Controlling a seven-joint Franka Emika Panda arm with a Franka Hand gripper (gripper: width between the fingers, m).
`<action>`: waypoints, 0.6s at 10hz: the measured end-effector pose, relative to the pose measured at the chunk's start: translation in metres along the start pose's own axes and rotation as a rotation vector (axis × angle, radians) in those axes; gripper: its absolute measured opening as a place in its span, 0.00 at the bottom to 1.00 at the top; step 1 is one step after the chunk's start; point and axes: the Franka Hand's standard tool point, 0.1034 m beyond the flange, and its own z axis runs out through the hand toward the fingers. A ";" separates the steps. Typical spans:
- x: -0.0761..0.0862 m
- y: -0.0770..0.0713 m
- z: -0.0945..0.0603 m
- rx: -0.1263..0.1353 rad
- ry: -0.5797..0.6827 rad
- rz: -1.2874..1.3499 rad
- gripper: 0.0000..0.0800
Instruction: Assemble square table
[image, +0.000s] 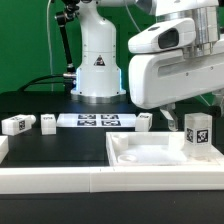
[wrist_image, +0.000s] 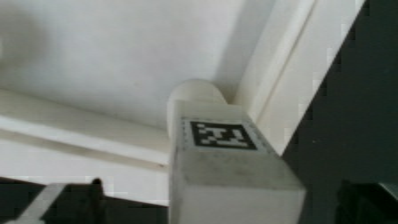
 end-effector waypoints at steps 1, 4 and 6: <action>0.000 -0.001 0.001 0.000 0.000 0.001 0.66; 0.000 -0.003 0.002 -0.001 0.004 0.011 0.37; 0.000 -0.003 0.002 -0.002 0.005 0.024 0.37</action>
Offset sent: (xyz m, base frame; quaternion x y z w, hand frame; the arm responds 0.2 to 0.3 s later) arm 0.0021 0.0095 -0.0026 0.0080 -0.0090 -0.0086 0.9999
